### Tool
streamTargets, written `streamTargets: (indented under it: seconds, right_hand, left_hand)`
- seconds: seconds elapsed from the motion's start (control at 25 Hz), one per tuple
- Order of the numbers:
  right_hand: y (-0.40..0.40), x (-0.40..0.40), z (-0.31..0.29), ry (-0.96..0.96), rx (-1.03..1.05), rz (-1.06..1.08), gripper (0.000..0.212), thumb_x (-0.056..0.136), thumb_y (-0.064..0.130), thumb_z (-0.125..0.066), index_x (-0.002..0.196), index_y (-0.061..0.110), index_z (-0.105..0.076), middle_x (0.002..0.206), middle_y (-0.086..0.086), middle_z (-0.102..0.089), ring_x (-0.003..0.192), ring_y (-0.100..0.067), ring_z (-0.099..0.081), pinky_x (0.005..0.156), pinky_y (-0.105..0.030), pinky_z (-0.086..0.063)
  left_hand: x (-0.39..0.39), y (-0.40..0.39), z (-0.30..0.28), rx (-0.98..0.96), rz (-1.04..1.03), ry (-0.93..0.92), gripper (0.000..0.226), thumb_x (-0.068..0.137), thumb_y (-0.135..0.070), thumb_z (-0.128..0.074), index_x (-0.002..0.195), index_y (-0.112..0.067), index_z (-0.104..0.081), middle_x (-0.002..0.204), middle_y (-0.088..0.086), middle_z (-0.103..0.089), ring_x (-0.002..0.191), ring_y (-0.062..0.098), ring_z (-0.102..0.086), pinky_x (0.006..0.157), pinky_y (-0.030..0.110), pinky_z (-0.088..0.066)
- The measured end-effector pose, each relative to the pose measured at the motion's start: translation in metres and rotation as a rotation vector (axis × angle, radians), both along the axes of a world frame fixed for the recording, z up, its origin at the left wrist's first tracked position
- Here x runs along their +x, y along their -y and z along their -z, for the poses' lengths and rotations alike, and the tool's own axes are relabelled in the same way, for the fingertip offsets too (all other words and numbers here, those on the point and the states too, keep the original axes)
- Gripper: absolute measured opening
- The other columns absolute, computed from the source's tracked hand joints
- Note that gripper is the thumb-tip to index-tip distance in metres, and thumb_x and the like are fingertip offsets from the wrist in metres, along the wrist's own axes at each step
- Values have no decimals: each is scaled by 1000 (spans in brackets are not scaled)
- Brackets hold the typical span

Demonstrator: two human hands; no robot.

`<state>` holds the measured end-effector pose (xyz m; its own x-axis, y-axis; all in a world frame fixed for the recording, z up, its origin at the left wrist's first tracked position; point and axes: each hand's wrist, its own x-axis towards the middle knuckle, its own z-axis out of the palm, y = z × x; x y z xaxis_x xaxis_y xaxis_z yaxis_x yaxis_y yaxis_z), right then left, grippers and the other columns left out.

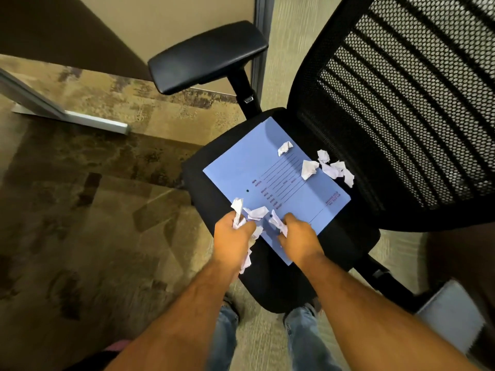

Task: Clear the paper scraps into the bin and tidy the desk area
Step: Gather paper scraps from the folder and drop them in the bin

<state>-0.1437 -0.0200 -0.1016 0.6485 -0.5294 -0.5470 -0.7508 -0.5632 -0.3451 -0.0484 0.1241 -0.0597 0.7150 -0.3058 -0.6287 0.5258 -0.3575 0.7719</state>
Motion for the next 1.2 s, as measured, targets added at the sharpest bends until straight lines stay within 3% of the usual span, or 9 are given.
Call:
streamTargets:
  seconds: [0.12, 0.32, 0.52, 0.68, 0.8, 0.88, 0.96, 1.08, 1.2]
  right_hand:
    - [-7, 0, -34, 18, -7, 33, 17, 98, 27, -68, 99, 12, -58, 100, -11, -70, 96, -31, -69, 78, -33, -52]
    - [-33, 7, -115, 182, -11, 152, 21, 95, 25, -69, 84, 16, -53, 85, -8, -67, 81, -28, -66, 71, -31, -49]
    - [-70, 20, -200, 412, 26, 315, 15, 95, 27, -67, 85, 17, -62, 81, 0, -66, 73, -17, -61, 64, -25, -42]
    - [-103, 30, -250, 554, 130, 349, 18, 96, 24, -64, 79, 18, -64, 73, 4, -68, 66, -7, -64, 57, -20, -43]
    - [-133, 32, -276, 579, 184, 257, 21, 97, 22, -63, 77, 16, -67, 68, 2, -66, 65, -12, -66, 56, -29, -53]
    - [-154, 31, -289, 592, 222, 162, 19, 95, 20, -64, 77, 16, -67, 66, 5, -64, 65, -13, -65, 58, -33, -54]
    - [-178, 30, -296, 573, 288, 104, 16, 91, 24, -64, 78, 17, -69, 66, 6, -65, 66, -14, -66, 58, -31, -51]
    - [-222, 24, -306, 482, 408, 36, 22, 79, 32, -59, 77, 14, -72, 68, -1, -70, 68, -21, -68, 58, -29, -52]
    - [-294, 9, -312, 410, 527, -108, 23, 69, 31, -55, 66, 15, -70, 55, -3, -68, 49, -15, -66, 42, -25, -48]
  left_hand:
    - [2, -12, -27, 33, 5, 25, 14, 92, -12, -71, 87, -24, -69, 67, -22, -72, 59, -6, -68, 46, 9, -47]
    - [13, -25, -87, 61, 35, 91, 19, 93, -13, -68, 86, -30, -60, 67, -22, -68, 59, -2, -67, 43, 10, -45]
    - [31, -48, -153, 16, -66, 133, 23, 93, -5, -64, 81, -20, -76, 66, -11, -73, 58, 7, -65, 49, 11, -50]
    - [29, -82, -204, -34, -215, 145, 13, 84, 0, -67, 73, -2, -74, 60, 1, -66, 56, 16, -60, 57, 31, -49]
    - [16, -121, -237, -48, -331, 167, 14, 83, -6, -69, 74, 5, -66, 57, 8, -58, 49, 21, -49, 51, 31, -39]
    - [0, -152, -255, -53, -434, 182, 17, 81, -7, -69, 68, 1, -62, 54, 8, -54, 43, 21, -45, 44, 28, -37]
    - [-21, -189, -266, -58, -546, 189, 21, 80, -4, -68, 61, -8, -58, 48, 1, -50, 39, 17, -44, 39, 25, -36]
    - [-66, -244, -275, -60, -705, 188, 27, 78, 1, -63, 57, -12, -52, 49, -1, -44, 43, 17, -39, 42, 25, -33]
    - [-115, -312, -280, -46, -921, 144, 21, 77, 0, -59, 61, -11, -51, 48, 0, -41, 40, 18, -33, 45, 24, -28]
